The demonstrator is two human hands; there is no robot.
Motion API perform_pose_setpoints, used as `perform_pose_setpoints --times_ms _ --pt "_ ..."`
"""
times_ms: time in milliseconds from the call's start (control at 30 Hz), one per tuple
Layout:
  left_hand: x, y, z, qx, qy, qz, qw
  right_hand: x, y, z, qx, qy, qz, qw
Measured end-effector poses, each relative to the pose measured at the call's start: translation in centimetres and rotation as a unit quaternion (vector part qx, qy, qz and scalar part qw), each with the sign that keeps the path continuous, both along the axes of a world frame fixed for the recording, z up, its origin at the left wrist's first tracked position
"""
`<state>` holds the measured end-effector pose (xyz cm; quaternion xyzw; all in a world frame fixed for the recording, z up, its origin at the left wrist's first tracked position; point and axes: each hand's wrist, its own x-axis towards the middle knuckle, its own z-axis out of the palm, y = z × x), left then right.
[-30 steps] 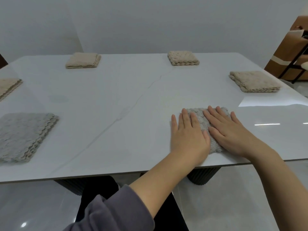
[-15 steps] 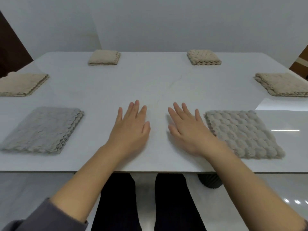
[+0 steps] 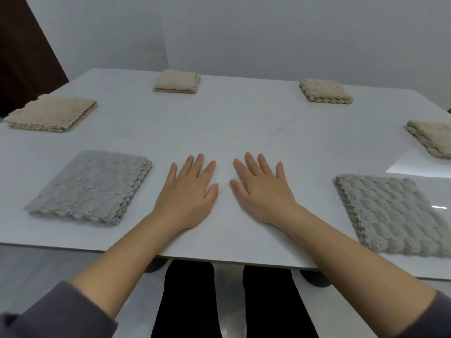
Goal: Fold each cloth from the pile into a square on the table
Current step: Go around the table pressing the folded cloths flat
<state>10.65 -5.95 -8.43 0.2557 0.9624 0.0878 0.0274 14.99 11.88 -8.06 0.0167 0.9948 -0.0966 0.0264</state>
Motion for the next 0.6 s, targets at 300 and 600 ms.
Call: perform_pose_setpoints --times_ms 300,600 --pt "-0.22 0.03 -0.09 -0.031 -0.009 -0.006 0.999 -0.27 -0.07 -0.08 0.015 -0.006 -0.004 1.0" --pt "0.01 -0.07 -0.29 -0.021 0.004 -0.005 1.0 -0.14 -0.24 -0.29 0.037 -0.004 -0.004 0.999"
